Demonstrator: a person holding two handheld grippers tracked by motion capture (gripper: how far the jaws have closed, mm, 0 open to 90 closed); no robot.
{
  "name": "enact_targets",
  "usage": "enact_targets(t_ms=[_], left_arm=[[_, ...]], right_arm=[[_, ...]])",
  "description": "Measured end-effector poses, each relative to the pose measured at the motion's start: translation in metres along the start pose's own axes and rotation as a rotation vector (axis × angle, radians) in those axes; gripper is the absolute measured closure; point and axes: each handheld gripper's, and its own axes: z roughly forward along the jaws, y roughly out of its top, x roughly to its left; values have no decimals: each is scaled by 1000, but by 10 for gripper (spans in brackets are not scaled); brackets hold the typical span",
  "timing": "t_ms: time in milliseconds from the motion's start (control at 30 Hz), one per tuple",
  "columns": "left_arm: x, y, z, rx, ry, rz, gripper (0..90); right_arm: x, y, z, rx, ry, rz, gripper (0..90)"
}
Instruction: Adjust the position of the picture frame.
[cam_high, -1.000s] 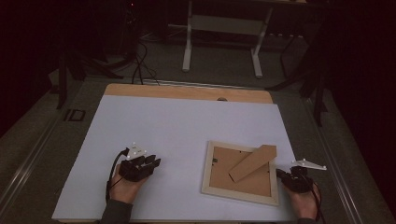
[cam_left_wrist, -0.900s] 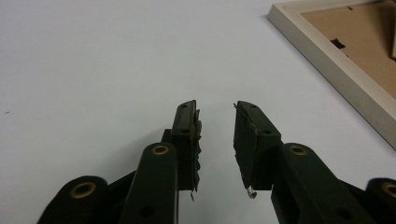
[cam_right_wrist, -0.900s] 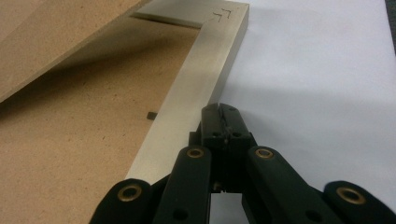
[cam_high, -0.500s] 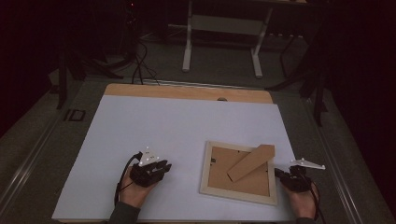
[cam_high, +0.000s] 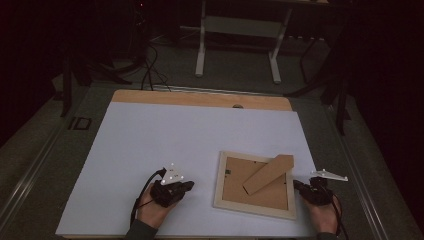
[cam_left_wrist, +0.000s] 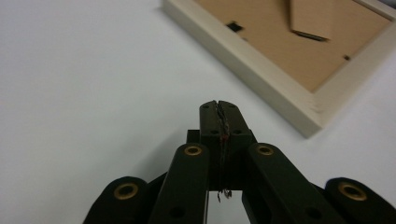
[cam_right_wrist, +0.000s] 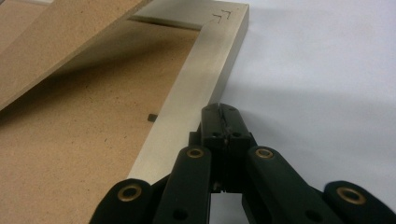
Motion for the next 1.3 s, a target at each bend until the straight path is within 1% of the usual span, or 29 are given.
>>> enact_targets(t_ms=[67,200,400,667,733,767,800,833,900,1100,1133,1167,1233,1300], left_arm=[[-6,1,4,12,-20,24,900],[-17,0,13,32,-61,57,900],[-30,0,19,39,-96,80,900],[-39,0,24,42,-128,89,900],[-41,0,25,43,-156,79,900],[-41,0,25,43,-156,79,900],[-43,-1,27,38,-190,69,900],[-44,-1,28,39,-198,74,900],[-47,-1,29,44,-207,88,900],[-52,-2,33,64,-217,102,900],[-53,-3,35,77,-215,104,900],[-54,-3,37,87,-216,113,900],[-58,-4,41,103,-204,135,900],[-59,-4,43,111,-198,139,900]], right_arm=[[0,0,0,0,0,-1,900],[0,0,0,0,1,-6,900],[0,0,0,0,-1,-6,900],[0,0,0,0,0,-6,900],[0,0,0,1,0,-6,900],[0,0,0,0,0,-6,900],[0,0,0,1,0,-6,900],[1,0,0,0,1,-6,900],[1,0,0,0,1,-8,900],[1,0,0,1,3,-8,900],[1,1,1,2,4,-8,900],[1,1,1,2,4,-9,900],[1,1,1,1,7,-12,900],[2,2,2,2,8,-16,900]])
